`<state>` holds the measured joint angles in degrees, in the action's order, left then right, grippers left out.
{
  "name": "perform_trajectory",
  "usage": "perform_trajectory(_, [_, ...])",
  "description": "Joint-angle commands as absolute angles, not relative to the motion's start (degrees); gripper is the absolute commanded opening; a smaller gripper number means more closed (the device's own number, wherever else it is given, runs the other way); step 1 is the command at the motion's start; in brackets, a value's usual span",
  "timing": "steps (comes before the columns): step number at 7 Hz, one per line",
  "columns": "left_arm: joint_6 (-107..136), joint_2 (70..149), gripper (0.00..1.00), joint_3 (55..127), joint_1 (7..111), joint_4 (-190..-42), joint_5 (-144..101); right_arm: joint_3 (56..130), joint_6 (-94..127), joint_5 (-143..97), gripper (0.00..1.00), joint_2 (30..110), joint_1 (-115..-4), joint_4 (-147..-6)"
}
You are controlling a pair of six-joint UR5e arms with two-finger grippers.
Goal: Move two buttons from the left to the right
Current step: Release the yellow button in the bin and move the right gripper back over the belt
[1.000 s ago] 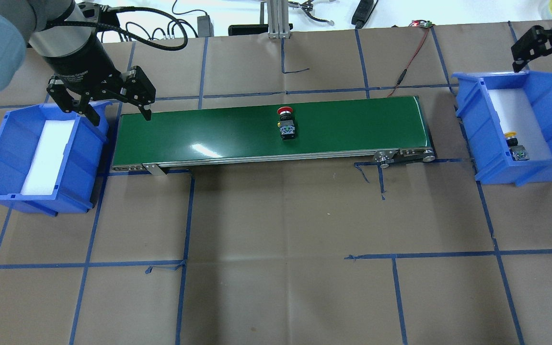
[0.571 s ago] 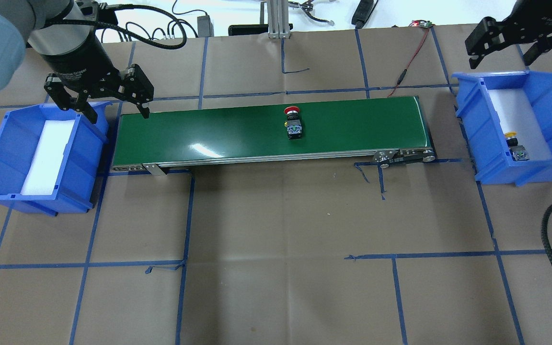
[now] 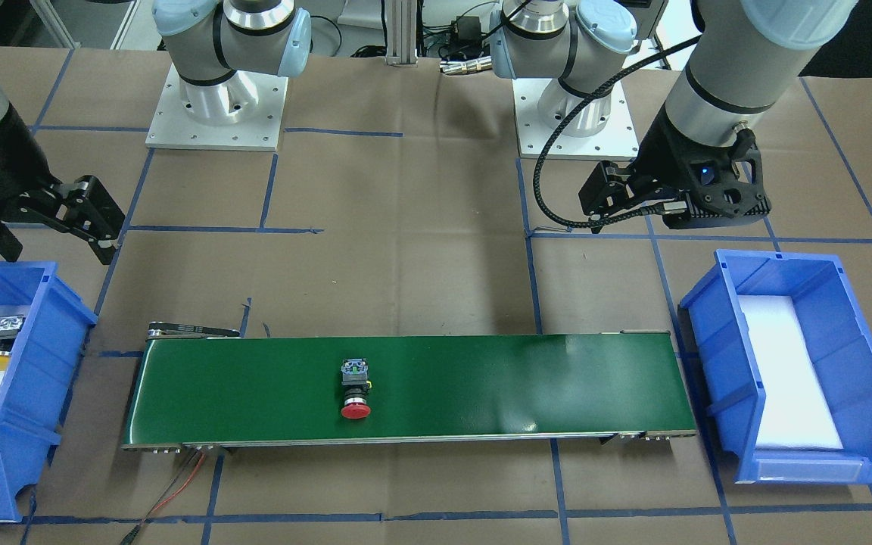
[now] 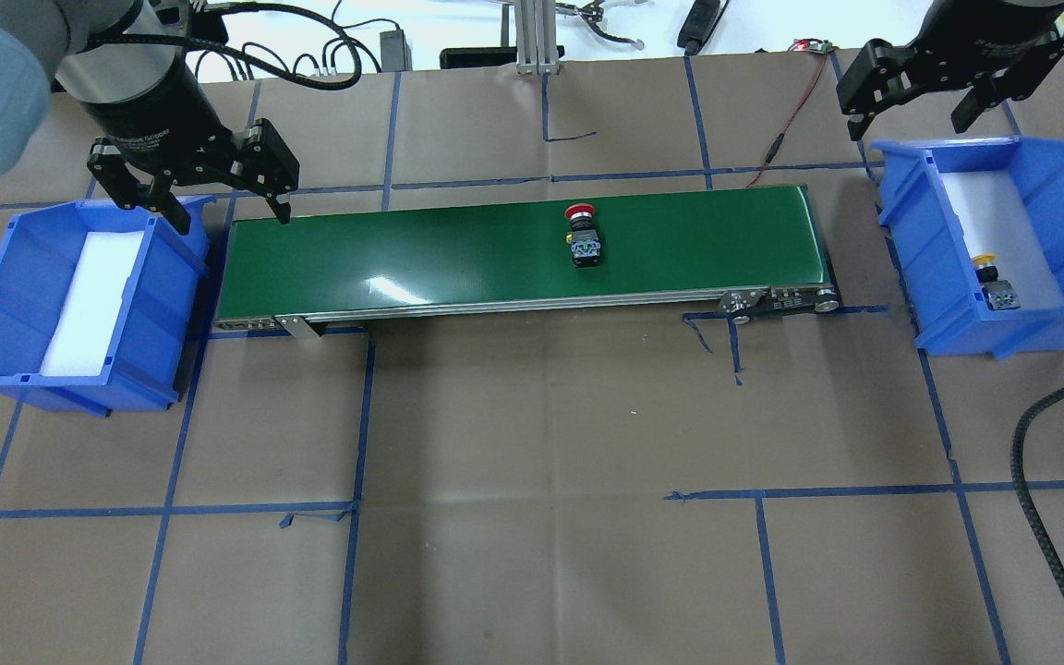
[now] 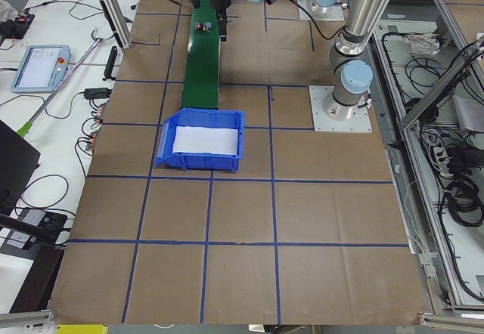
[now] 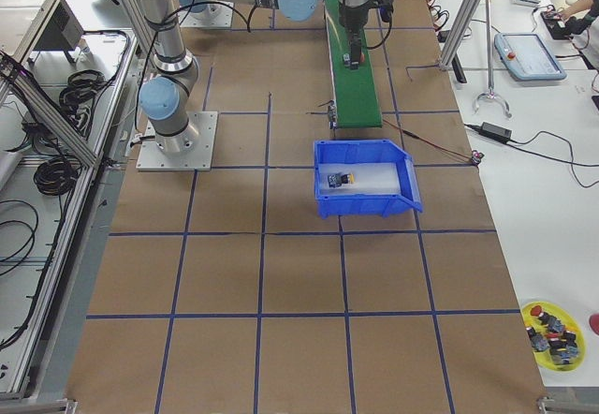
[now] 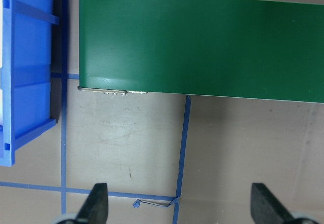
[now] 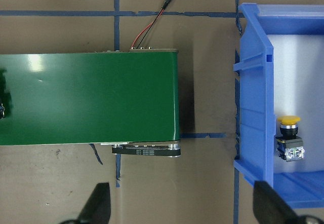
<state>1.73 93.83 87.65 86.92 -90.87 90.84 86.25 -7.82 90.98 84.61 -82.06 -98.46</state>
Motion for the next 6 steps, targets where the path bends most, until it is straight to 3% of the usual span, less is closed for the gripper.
perform_trajectory(1, [1.7,93.9,1.0,87.7,87.0,-90.8,90.9,86.3,-1.8,91.4,1.0,84.2,-86.8,-98.3])
perform_trajectory(6, [1.4,93.9,1.0,87.6,87.0,-90.8,91.0,87.8,-0.2,91.5,1.0,82.2,-88.0,-99.0])
